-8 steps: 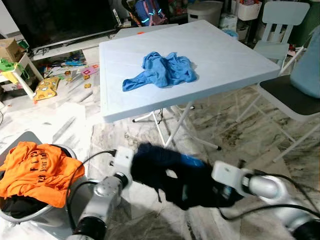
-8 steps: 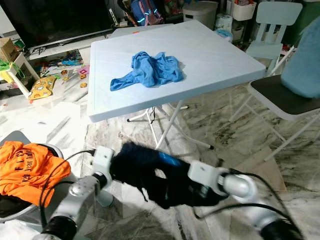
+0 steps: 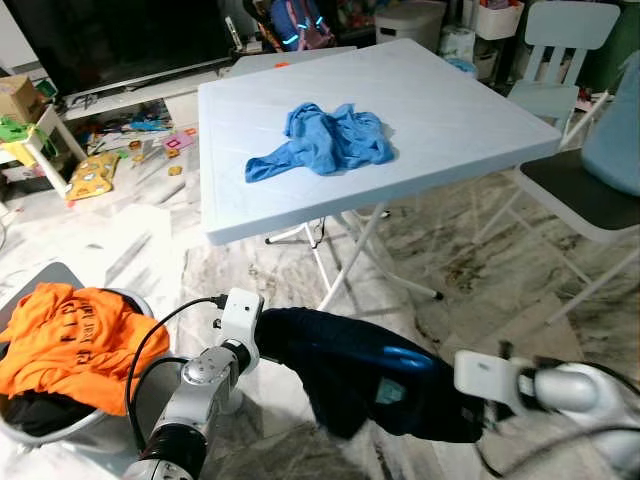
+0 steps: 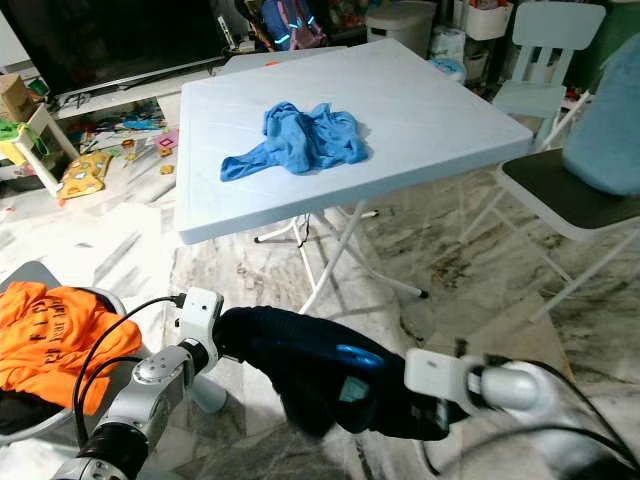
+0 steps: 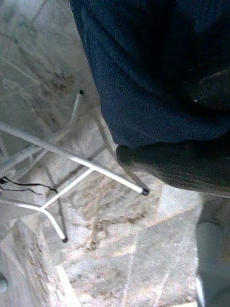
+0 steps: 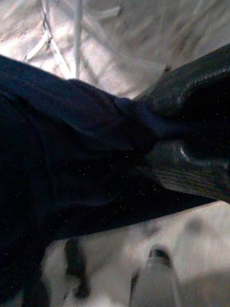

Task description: Hang hanger

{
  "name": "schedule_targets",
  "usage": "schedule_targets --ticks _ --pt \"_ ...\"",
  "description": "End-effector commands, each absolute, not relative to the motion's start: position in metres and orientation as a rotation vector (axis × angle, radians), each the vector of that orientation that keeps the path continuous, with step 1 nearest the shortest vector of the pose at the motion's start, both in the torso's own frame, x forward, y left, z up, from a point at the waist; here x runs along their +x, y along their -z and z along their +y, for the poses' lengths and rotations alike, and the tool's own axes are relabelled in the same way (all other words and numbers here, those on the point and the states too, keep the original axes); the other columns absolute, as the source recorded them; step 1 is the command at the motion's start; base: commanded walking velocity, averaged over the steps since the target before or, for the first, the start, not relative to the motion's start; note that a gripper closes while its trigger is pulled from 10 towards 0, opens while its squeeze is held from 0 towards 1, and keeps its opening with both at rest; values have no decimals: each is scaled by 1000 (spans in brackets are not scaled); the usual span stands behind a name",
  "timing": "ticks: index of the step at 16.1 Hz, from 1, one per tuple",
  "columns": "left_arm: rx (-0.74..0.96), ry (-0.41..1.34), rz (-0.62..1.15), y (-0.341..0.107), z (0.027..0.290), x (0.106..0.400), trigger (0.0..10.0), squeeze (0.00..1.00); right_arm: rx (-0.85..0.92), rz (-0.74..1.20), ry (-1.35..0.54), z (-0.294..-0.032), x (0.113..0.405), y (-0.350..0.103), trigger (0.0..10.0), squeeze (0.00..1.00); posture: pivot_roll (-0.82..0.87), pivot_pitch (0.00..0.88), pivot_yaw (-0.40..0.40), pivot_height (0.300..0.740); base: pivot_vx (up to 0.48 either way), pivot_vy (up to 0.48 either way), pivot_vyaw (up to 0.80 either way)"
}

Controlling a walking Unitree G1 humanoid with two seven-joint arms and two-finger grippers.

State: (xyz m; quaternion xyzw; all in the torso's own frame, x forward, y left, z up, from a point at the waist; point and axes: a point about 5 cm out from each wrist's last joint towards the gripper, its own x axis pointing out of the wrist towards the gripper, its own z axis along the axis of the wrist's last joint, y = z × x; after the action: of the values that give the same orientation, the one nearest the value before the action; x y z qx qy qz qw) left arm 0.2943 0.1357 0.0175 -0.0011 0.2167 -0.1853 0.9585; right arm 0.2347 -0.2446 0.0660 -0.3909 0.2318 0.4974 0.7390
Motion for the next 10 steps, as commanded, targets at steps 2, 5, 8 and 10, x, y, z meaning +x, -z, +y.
schedule_targets --ticks 2,5,8,10 --pt "35 305 453 -20 161 298 0 0 -822 506 -1103 -260 233 -91 10000 0 -155 0 128 740 0 0 0" --pt "31 307 475 -16 161 298 0 0 -739 456 -1175 -271 224 -129 10000 0 -167 0 130 740 0 0 0" --pt "25 333 494 -11 154 295 0 0 -677 409 -1150 -271 228 -145 10000 0 -173 0 132 740 0 0 0" --pt "22 348 506 -8 149 292 0 0 -560 294 -1130 -259 235 -159 10000 0 -172 0 131 740 0 0 0"
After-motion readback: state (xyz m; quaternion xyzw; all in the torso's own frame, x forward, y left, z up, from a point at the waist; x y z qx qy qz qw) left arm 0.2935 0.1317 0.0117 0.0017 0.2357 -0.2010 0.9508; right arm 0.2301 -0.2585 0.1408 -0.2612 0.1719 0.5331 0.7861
